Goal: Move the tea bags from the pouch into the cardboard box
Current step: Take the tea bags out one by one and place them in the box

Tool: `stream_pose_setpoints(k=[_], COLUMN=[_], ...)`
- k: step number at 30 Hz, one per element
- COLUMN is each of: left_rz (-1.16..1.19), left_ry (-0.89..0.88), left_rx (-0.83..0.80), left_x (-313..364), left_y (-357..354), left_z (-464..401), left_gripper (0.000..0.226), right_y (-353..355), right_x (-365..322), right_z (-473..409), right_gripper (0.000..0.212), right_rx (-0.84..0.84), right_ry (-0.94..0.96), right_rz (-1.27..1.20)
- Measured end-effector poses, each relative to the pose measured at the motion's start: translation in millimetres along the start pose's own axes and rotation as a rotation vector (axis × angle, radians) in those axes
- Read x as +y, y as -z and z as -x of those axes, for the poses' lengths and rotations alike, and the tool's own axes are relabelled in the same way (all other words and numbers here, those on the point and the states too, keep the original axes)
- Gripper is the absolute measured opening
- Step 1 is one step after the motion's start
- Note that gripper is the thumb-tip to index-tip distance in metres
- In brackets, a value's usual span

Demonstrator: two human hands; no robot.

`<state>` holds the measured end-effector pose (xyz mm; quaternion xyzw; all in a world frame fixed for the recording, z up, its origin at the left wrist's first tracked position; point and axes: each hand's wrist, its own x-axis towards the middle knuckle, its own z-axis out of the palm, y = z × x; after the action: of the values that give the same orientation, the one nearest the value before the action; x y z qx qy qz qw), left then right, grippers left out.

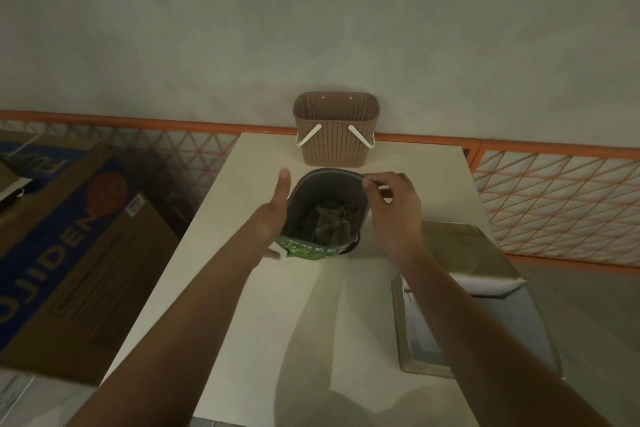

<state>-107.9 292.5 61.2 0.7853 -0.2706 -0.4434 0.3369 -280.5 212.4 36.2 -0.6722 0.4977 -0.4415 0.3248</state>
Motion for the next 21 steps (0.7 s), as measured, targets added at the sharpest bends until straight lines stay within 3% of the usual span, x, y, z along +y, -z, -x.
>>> stream_pose_setpoints(k=[2,4,10,16,21], left_rz=[0.268,0.465,0.768,0.967,1.072], left_ry=[0.185,0.267,0.3,0.052,-0.087], left_rx=[-0.217,-0.33,-0.602,-0.942,-0.884], left_x=[-9,-18,-43,-50,-57], left_y=[4,5,-23,-49,-67], left_z=[2,3,-7,-9,-32], left_gripper=[0.103,0.1,0.111,0.085,0.08], right_y=[-3,-4,-2,11,-4], right_x=[-5,-10,-15,-23,3], right_z=[2,4,17,32,30], right_gripper=[0.012,0.01,0.008,0.017,0.016], right_rx=[-0.012,-0.024,-0.102,-0.055,-0.05], right_ry=[0.033,0.061,0.193,0.49,0.508], right_rz=[-0.019,-0.027,-0.07,-0.135,-0.104])
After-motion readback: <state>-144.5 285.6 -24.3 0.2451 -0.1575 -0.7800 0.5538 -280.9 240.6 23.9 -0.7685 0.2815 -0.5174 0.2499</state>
